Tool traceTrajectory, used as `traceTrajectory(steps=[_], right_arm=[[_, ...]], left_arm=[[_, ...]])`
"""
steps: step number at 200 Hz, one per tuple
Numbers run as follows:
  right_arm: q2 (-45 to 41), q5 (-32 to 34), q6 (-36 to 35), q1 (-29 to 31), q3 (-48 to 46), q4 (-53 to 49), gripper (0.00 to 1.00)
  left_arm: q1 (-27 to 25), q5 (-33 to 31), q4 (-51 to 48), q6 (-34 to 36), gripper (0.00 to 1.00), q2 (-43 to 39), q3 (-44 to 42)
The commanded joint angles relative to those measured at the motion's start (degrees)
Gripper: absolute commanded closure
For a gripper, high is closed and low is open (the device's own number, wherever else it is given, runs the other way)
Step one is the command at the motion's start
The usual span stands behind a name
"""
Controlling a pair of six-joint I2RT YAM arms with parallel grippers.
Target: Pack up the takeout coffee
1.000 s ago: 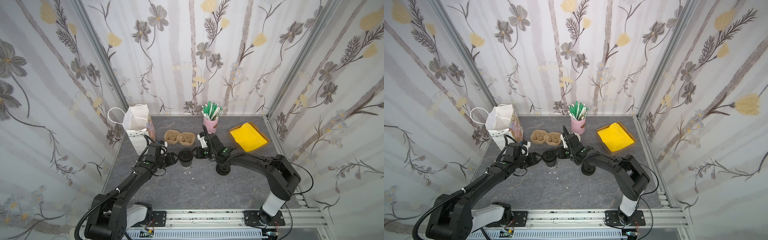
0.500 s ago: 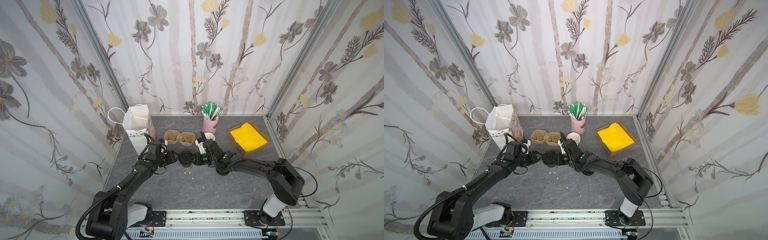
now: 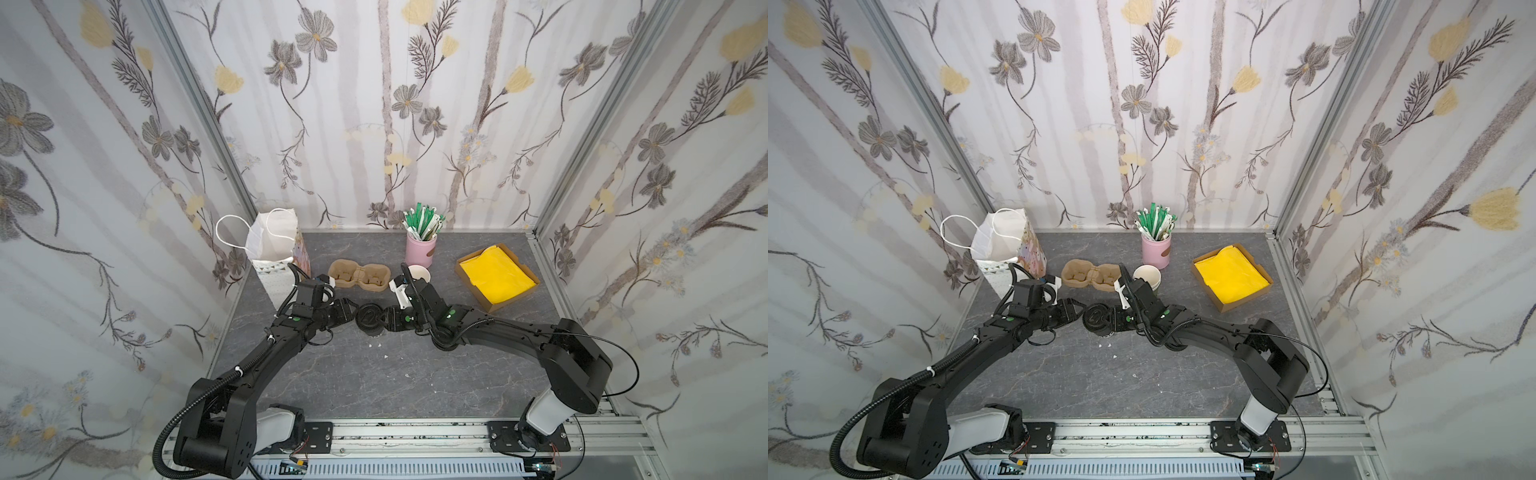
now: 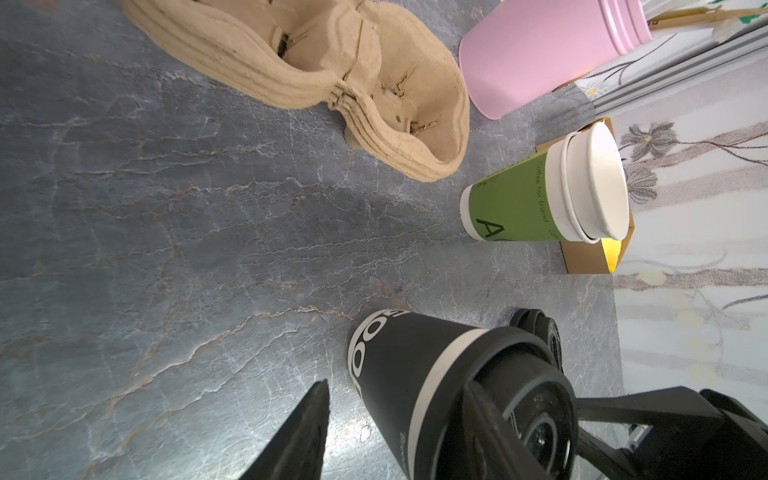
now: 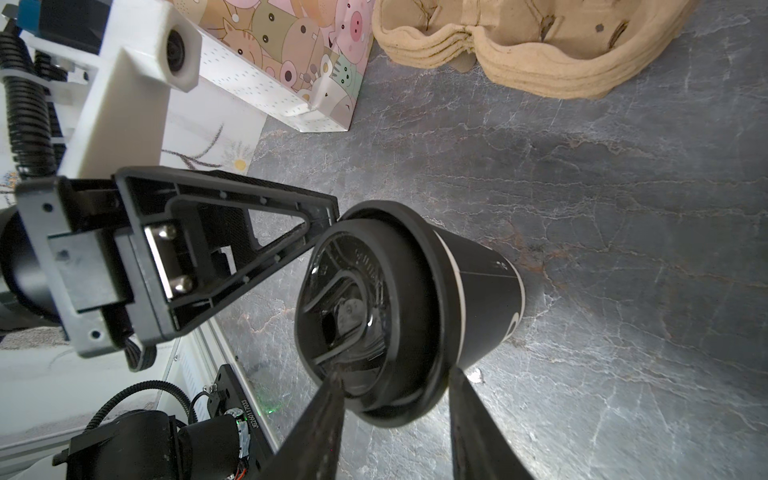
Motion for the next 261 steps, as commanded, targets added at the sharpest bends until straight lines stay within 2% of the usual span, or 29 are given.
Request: traceTrajectory(steps=[1, 88, 132, 162, 194, 261], right_arm=[[-0.08, 0.55, 0.58, -0.14, 0.33, 1.94, 0.57], [-0.14, 1.58, 0.64, -0.96, 0.53, 1.90, 0.50], [-3.42, 3.34, 0.64, -1.16, -0.06, 0.93, 0.47], [-5.44, 4.82, 0.30, -2.79, -1.31, 0.99, 0.54], [-3.09, 3.48, -1.14, -6.08, -0.52, 1.00, 0.62], [2.92, 0.92, -2.75, -7.15, 4.00, 0.23, 0.64]], left_arm=[[0.07, -0.29, 0.86, 0.11, 0.46, 0.23, 0.61], [0.14, -0.80, 0.86, 0.05, 0.45, 0.41, 1.06], [0.12, -2.01, 0.80, 0.01, 0.44, -2.75, 0.56], [0.12, -2.05, 0.77, -0.97, 0.44, -6.36, -3.04], [0.10, -1.48, 0.77, -1.55, 0.45, -9.46, -7.28], [0.01, -0.46, 0.77, -1.18, 0.45, -7.86, -6.86]])
